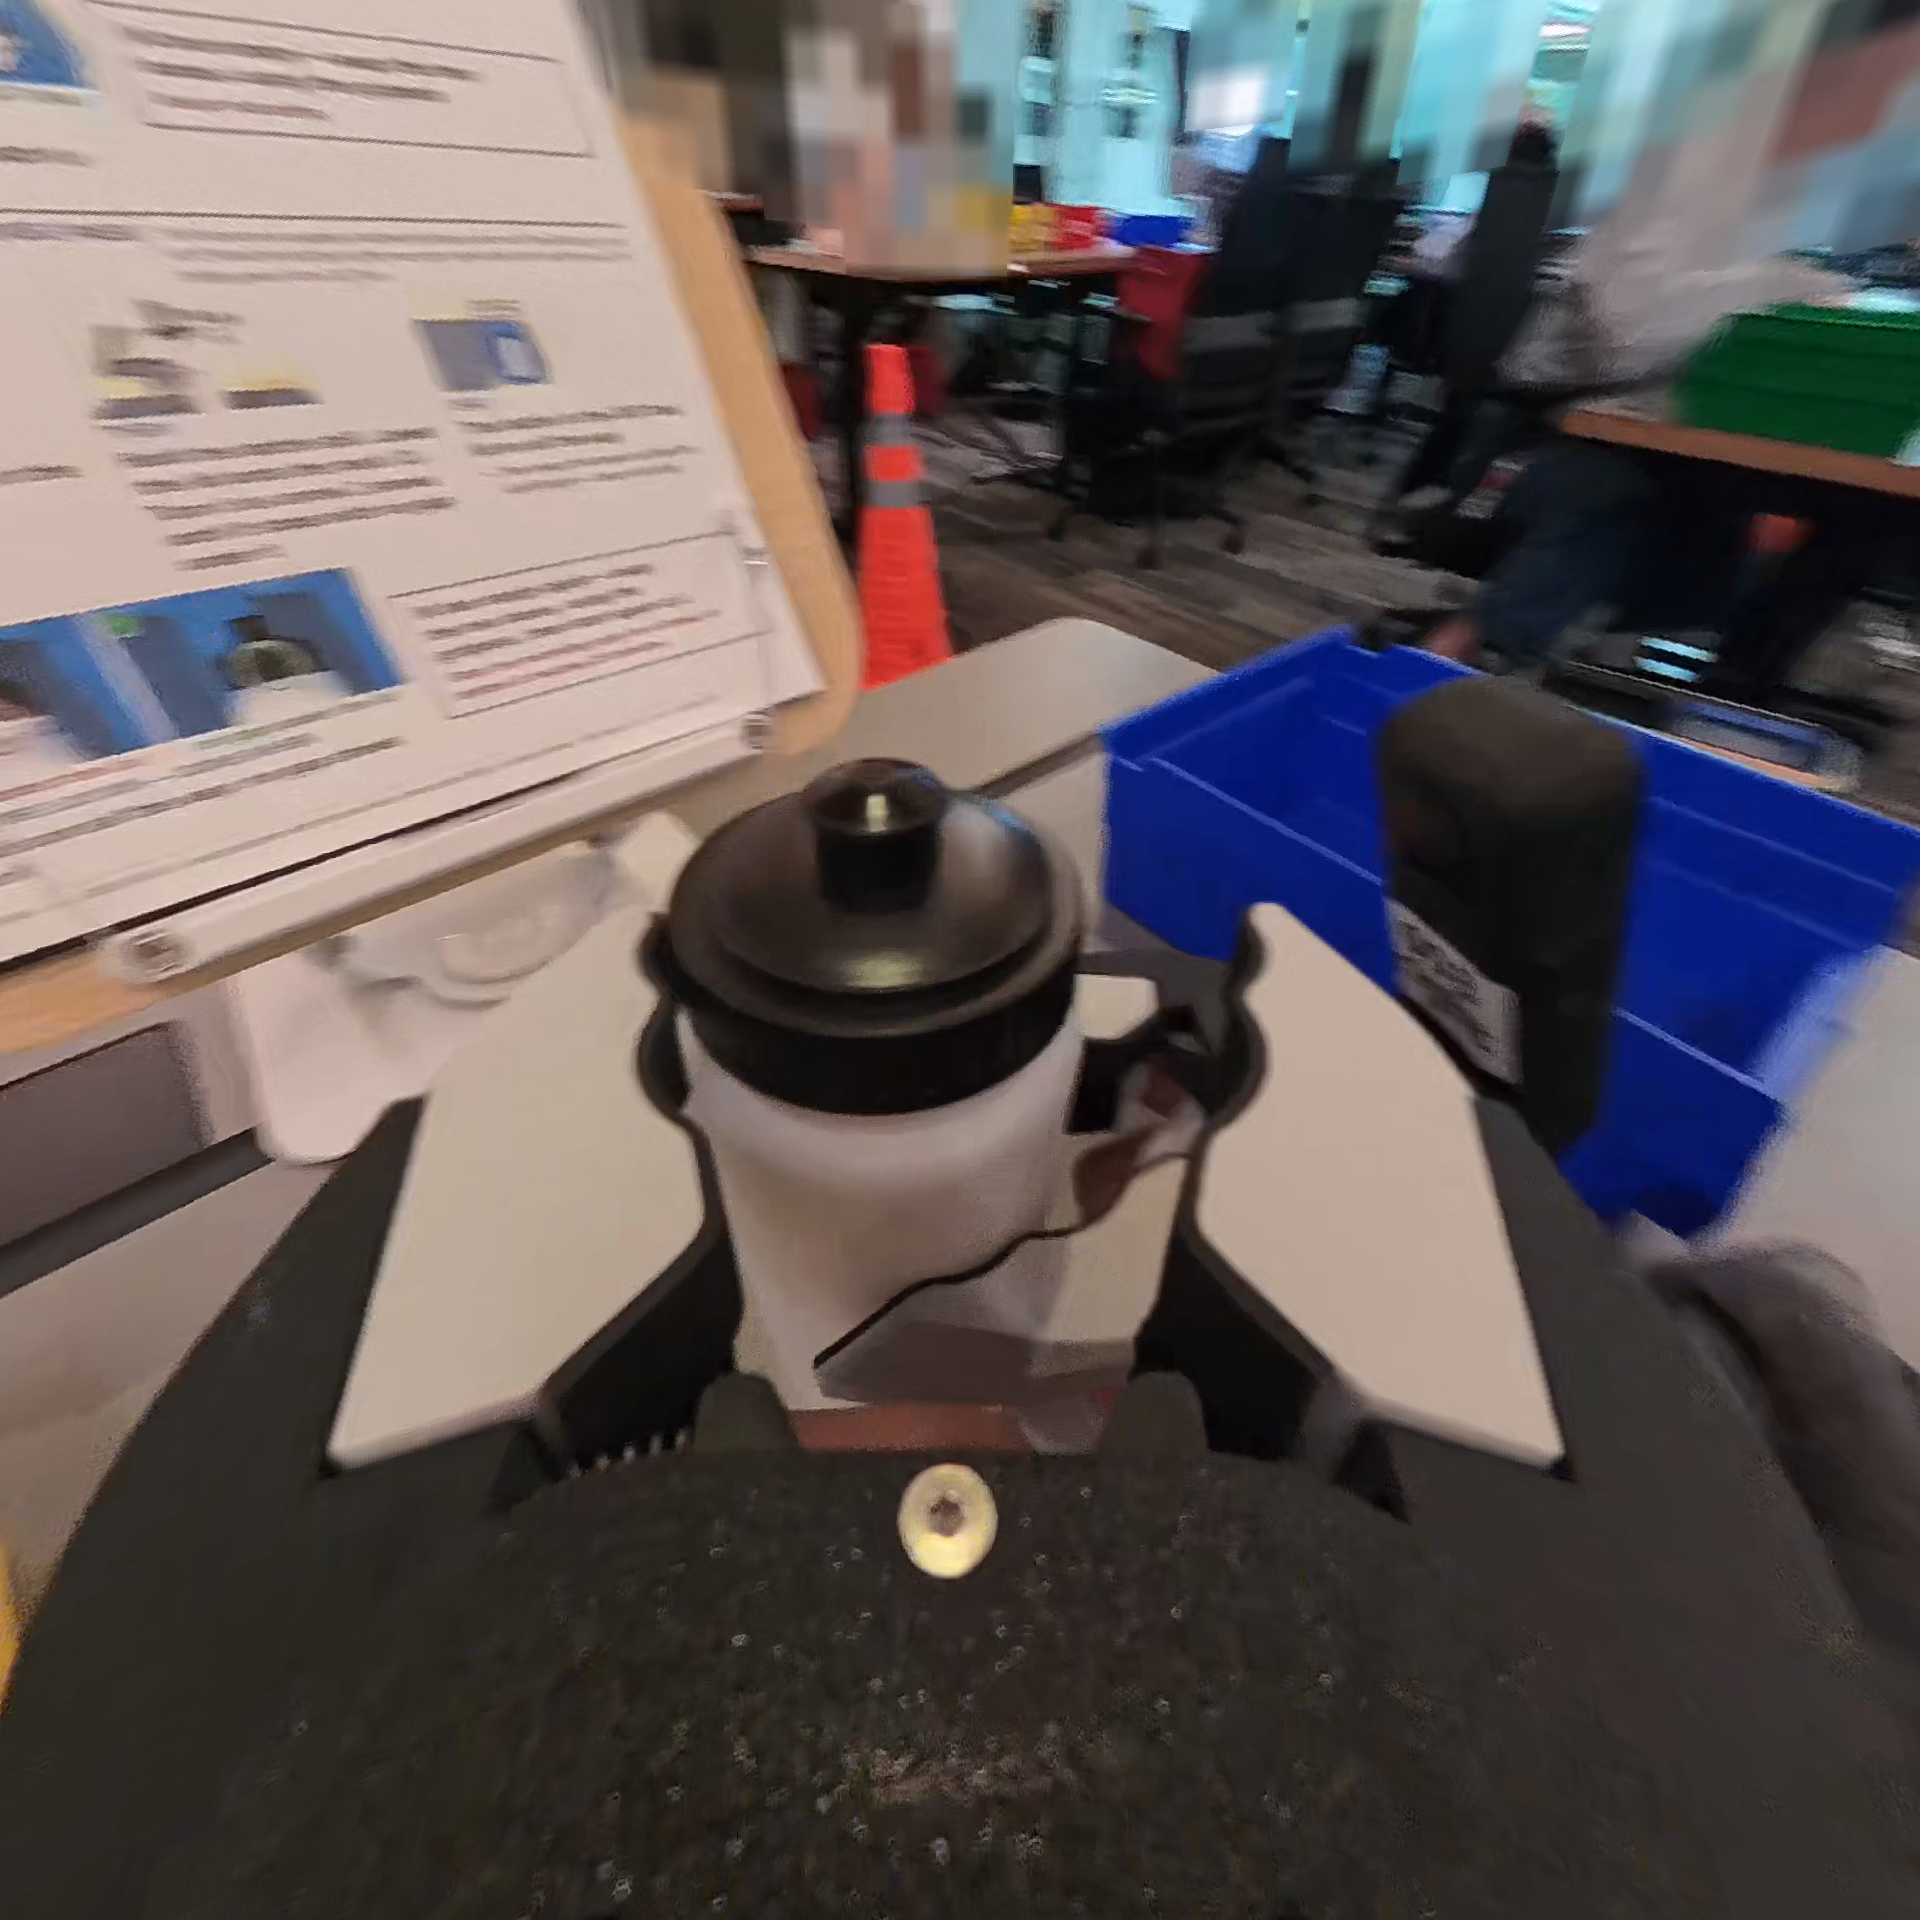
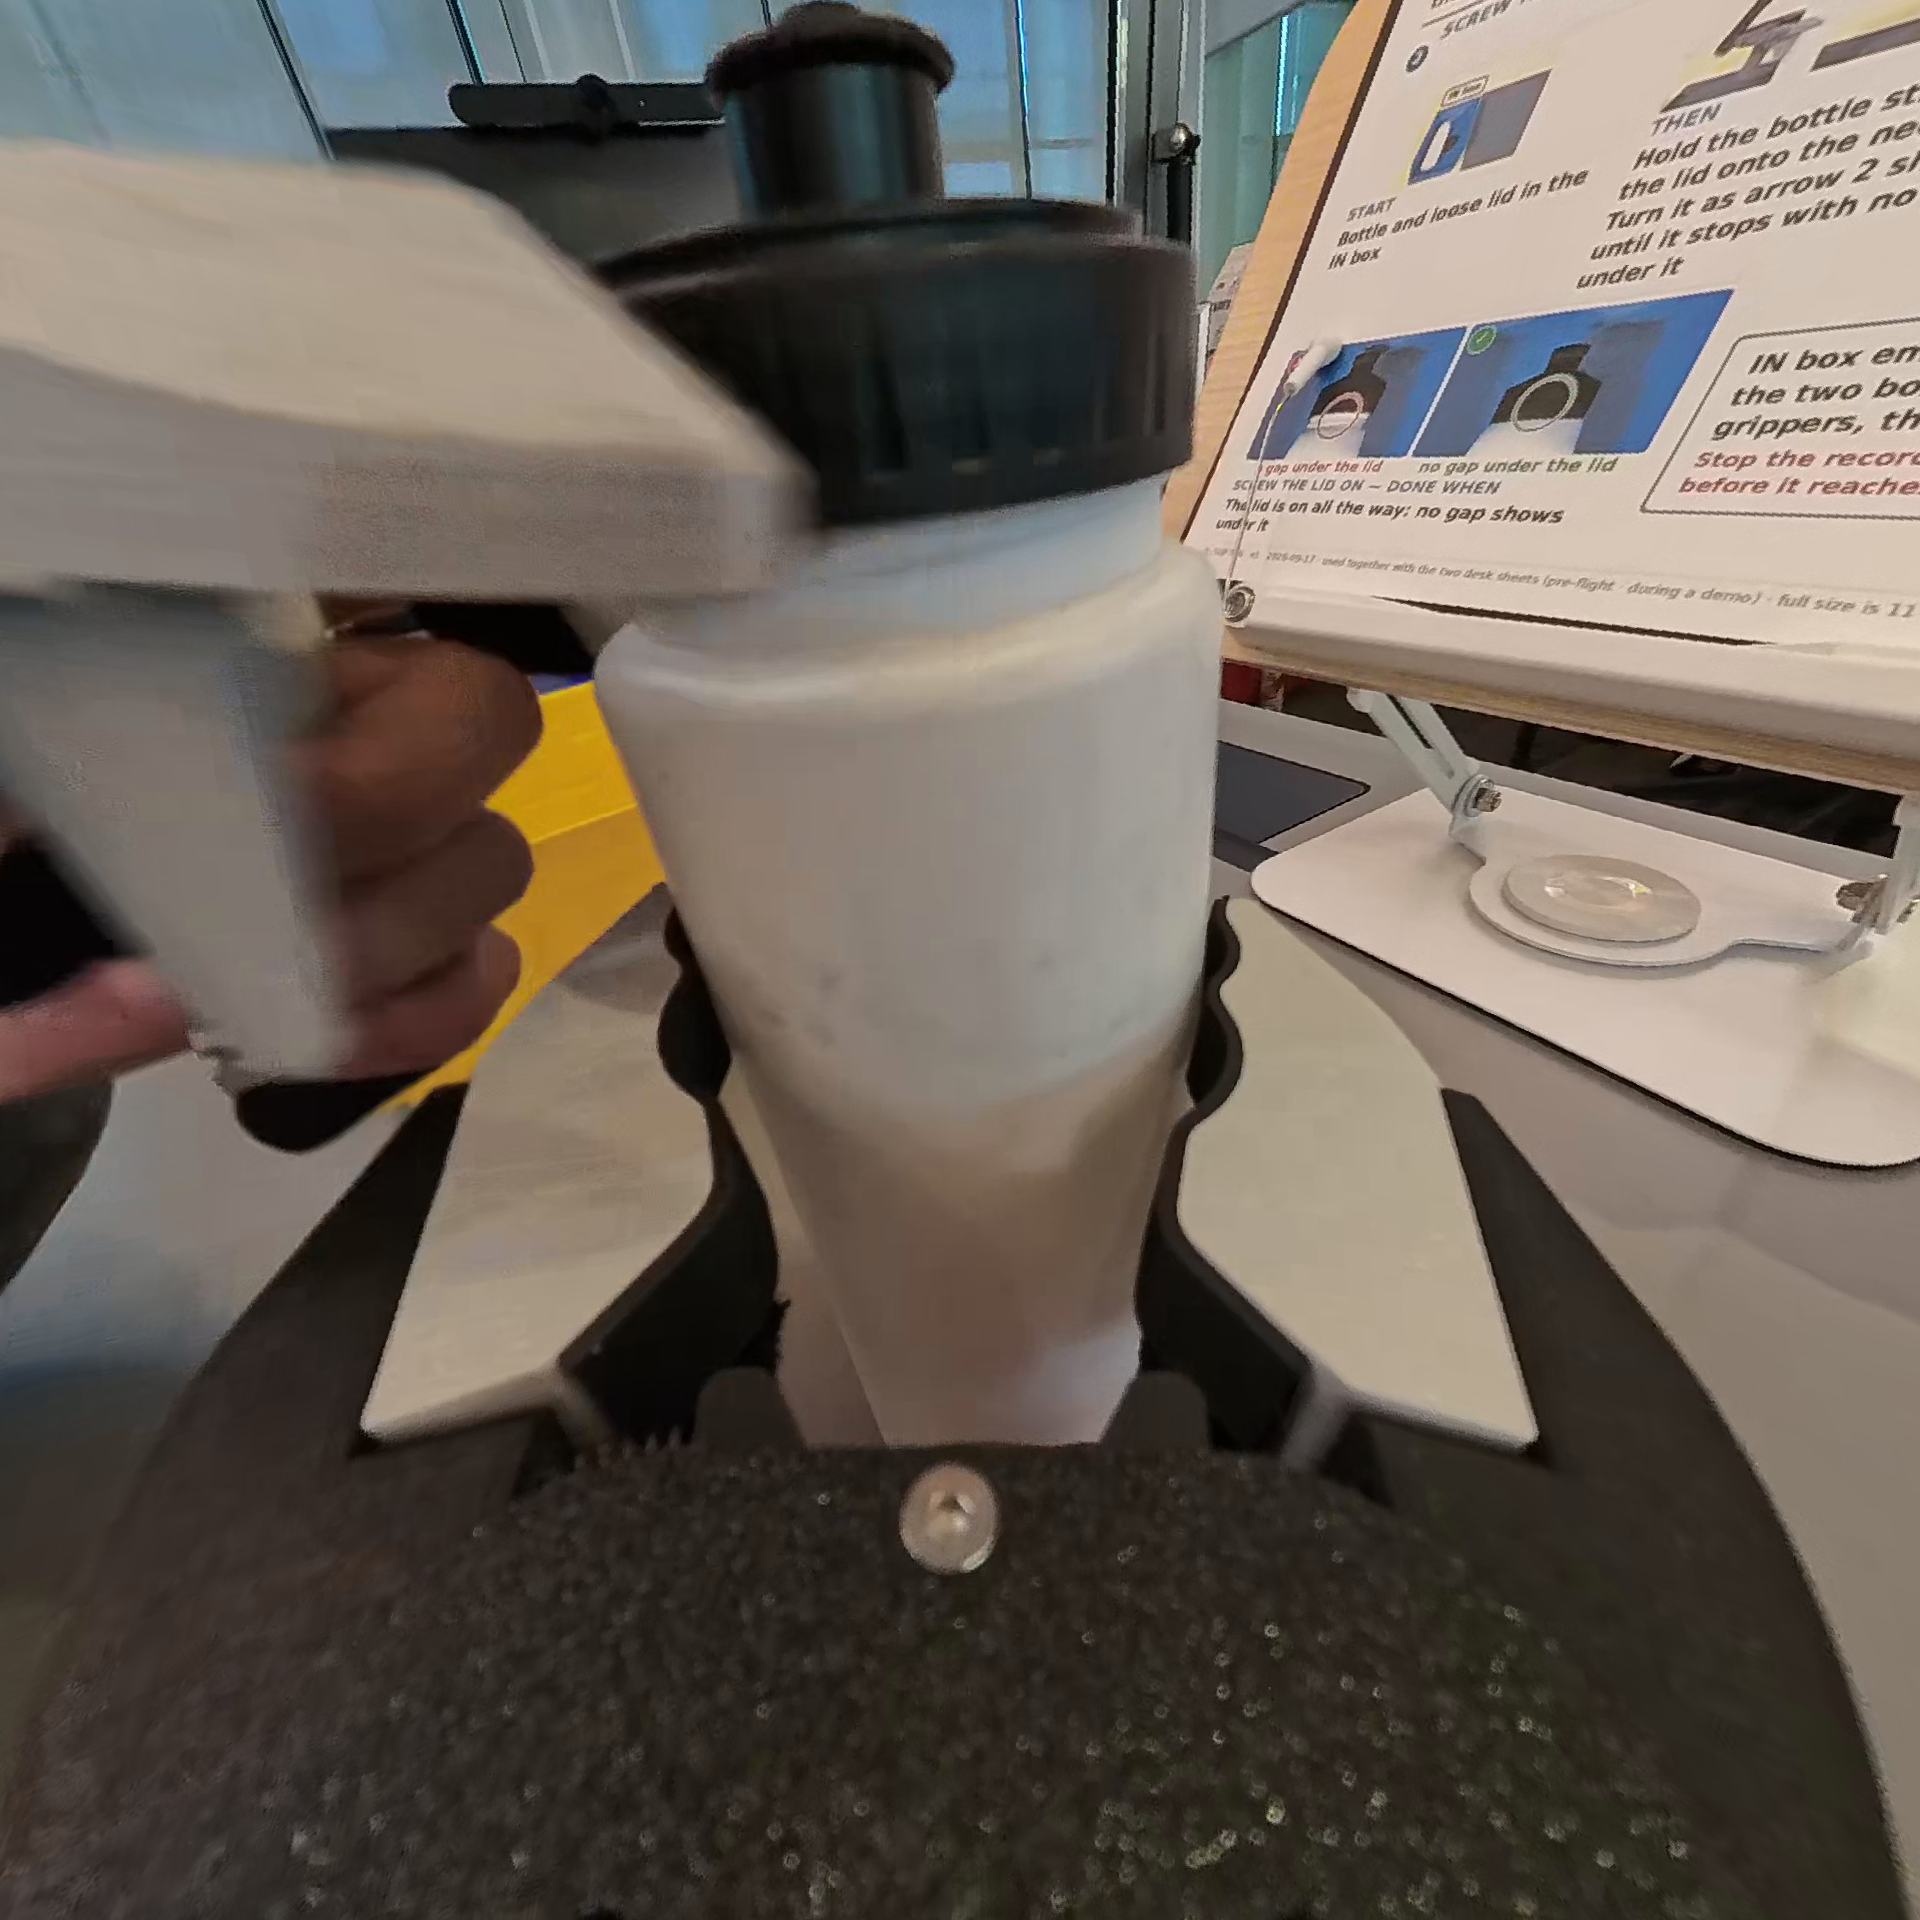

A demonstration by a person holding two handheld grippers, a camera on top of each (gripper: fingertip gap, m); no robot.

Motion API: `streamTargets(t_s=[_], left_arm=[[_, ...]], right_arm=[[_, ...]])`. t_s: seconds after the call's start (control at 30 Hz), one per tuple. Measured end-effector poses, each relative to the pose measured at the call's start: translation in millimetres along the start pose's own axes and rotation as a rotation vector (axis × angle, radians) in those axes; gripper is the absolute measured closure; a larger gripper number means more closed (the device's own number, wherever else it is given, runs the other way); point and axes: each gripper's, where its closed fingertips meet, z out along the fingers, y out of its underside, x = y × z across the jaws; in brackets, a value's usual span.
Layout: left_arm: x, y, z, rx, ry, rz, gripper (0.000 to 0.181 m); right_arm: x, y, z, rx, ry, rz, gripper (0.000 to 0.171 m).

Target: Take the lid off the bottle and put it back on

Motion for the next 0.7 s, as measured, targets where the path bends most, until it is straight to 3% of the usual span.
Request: streamTargets(t_s=[0.03, 0.17, 0.23, 0.47, 0.7], left_arm=[[6, 2, -4, -0.029, 0.087, 0.011, 0.070], [-15, -9, -22, -0.026, 0.274, 0.113, 0.088], [-36, -23, -21, 0.013, 0.344, 0.096, 0.086], [-17, -37, -36, -0.003, 0.985, -0.108, 0.080], [-6, 1, -9, -0.121, 1.110, -0.003, 0.071]], right_arm=[[0, 0, 0, 0.001, -0.001, 0.000, 0.083], [0, 0, 1, 0.003, -0.007, 0.002, 0.082], [0, 0, 1, 0.004, -0.011, 0.002, 0.082], [0, 1, 1, -0.001, -0.016, 0.005, 0.082], [1, 2, 2, -0.004, -0.030, 0.015, 0.082]])
